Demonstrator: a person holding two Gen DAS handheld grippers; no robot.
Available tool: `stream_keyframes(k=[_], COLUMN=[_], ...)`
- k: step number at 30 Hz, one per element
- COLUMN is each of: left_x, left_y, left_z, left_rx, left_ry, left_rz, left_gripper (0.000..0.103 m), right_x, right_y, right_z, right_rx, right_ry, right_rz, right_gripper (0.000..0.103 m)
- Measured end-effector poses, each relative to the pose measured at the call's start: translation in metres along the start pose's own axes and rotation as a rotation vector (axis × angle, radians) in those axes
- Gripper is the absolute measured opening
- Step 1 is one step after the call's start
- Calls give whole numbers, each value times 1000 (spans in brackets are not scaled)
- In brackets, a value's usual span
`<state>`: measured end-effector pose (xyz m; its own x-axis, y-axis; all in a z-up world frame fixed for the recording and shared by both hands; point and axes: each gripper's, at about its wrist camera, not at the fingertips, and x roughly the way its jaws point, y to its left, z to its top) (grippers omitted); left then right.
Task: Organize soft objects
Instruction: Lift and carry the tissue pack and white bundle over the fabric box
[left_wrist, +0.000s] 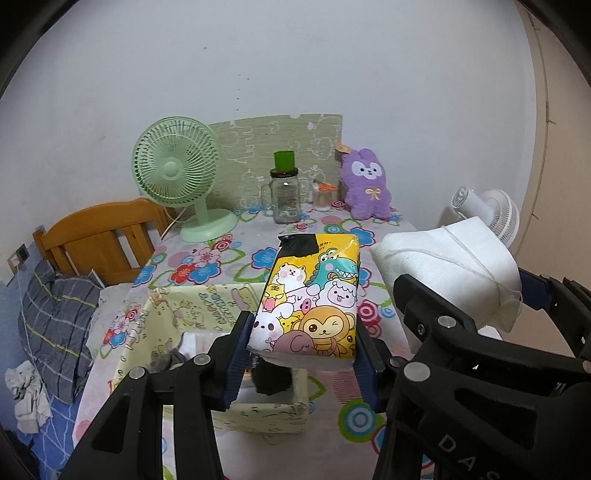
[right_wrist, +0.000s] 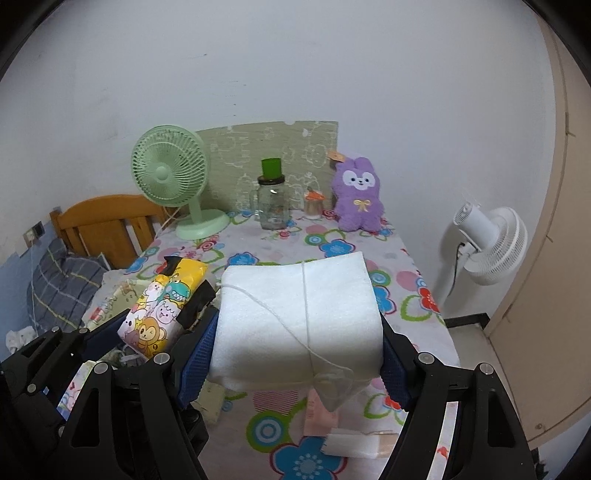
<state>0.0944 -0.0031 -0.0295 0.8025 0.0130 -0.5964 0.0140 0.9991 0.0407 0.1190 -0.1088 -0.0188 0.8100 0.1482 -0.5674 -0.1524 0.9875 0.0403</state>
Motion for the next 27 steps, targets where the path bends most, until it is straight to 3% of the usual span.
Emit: stream_keyframes(k=[27], left_x=[28], left_y=[76], left_z=[-3], left_rx=[-61], left_ry=[46], left_rz=[54], left_gripper=[52], right_x=[42], right_y=[77], right_z=[10], right_rx=[-53], right_ry=[36], right_rz=[96], right_gripper=[79])
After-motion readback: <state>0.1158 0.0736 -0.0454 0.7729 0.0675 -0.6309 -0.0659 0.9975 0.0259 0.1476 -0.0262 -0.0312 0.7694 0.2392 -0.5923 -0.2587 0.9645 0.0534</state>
